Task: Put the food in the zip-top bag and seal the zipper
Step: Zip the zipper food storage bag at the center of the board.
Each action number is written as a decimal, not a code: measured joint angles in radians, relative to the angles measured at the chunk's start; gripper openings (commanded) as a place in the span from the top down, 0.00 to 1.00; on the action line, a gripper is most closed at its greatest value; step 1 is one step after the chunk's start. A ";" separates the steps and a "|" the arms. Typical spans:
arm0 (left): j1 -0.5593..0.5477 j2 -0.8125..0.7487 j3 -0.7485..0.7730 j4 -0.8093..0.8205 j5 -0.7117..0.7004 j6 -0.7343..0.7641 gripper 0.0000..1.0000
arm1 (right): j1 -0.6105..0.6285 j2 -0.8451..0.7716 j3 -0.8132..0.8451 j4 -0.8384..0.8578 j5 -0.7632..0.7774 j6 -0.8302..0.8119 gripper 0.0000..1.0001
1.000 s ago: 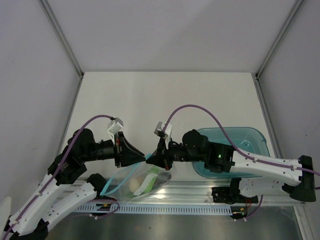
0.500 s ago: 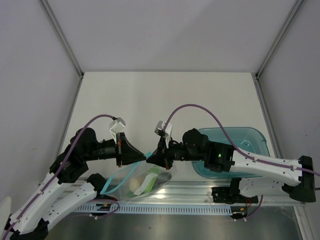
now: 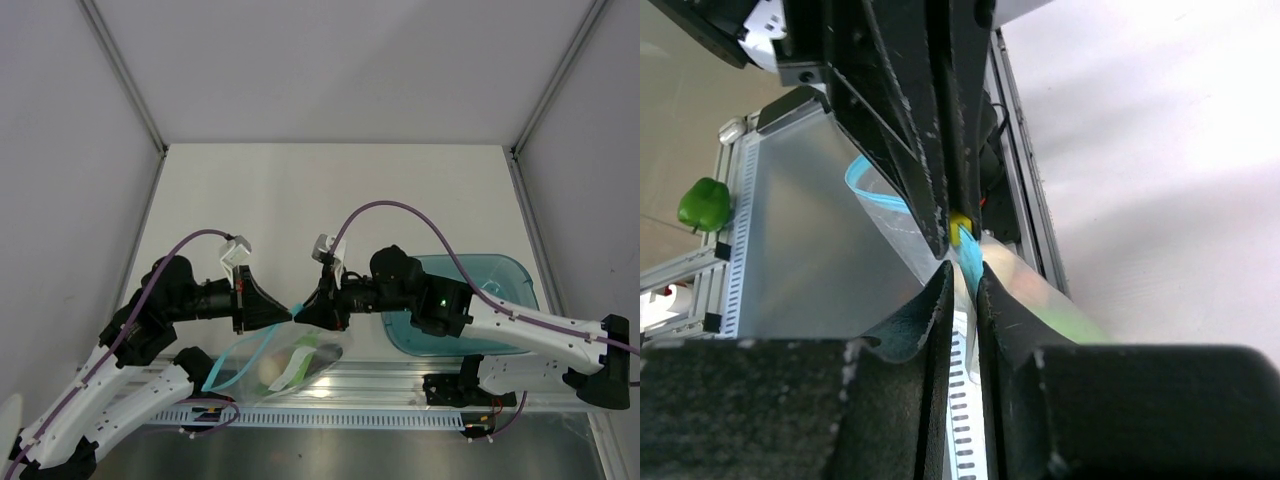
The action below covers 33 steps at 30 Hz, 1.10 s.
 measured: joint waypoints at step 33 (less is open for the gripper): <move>0.000 0.026 -0.006 -0.016 -0.085 0.025 1.00 | 0.062 -0.010 0.034 -0.046 0.287 -0.025 1.00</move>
